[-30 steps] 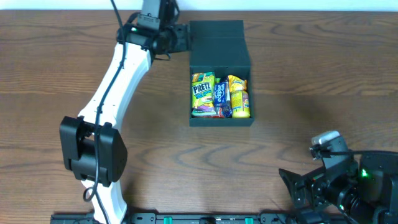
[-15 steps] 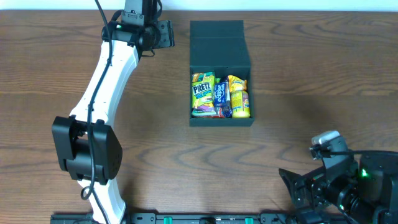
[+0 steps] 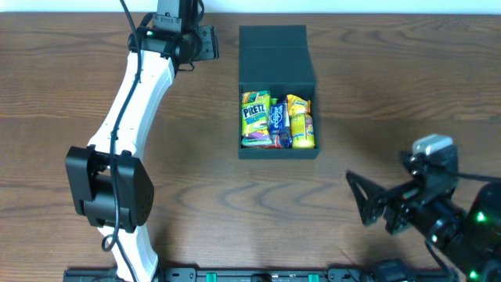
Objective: Pack container
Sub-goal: 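Move both grippers to the box lid's back edge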
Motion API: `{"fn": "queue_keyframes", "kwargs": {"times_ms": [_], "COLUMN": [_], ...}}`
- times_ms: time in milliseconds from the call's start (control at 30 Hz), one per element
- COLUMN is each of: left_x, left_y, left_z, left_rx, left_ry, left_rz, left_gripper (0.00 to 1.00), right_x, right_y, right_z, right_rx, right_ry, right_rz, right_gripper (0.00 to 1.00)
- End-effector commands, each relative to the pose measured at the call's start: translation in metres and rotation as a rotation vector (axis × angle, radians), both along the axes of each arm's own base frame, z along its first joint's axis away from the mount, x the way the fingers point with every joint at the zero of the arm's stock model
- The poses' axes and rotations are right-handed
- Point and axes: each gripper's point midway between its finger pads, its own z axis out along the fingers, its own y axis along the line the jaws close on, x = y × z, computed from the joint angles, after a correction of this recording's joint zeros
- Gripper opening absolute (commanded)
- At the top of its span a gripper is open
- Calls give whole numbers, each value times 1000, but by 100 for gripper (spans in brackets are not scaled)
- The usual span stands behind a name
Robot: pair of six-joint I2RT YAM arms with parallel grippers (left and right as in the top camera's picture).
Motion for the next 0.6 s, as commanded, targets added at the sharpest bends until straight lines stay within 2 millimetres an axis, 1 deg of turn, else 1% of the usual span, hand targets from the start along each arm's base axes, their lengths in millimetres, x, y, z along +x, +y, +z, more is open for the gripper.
{"fn": "queue_keyframes", "kwargs": {"times_ms": [0,33,67,100,133,167,200,233,300,367,400,433,467,567], "left_x": [3,3,3,3,3,3,3,3,3,3,3,3,3,3], "left_y": [-1,-3,-5,-6,-7,-8,-8,-9,-9,-9,-9,-9,-9,-9], "left_z": [-2,-2,-1,-1,-1,-1,0,0,0,0,0,0,0,0], "left_rx": [-9,-19,-26,-30,-34,-36,-40,-42,-42,-42,-42,-42,-42,-41], "left_ry": [-1,-1,-1,-2,-3,-3,-4,-5,-7,-4,-3,-4,-4,-5], "left_rz": [-12,-20,-31,-34,-36,-39,-42,-43,-42,-43,-43,-43,-42,-42], "left_gripper": [60,60,59,58,56,50,43,38,34,28,17,10,6,6], "right_x": [19,29,37,46,59,70,80,89,110,128,142,149,156,178], "right_y": [4,4,4,5,8,11,13,15,20,24,27,28,30,34], "right_z": [2,-1,-6,-13,-23,-32,-41,-49,-70,-87,-100,-107,-114,-131], "right_rx": [44,35,26,16,6,0,2,-1,-5,-14,-20,-21,-24,-14], "right_ry": [25,37,58,88,131,167,204,234,299,342,370,384,393,413], "right_rz": [-23,-34,-44,-48,-48,-49,-56,-60,-70,-72,-74,-76,-76,-88], "right_gripper": [95,81,69,69,64,53,48,42,29,19,12,9,7,2]}}
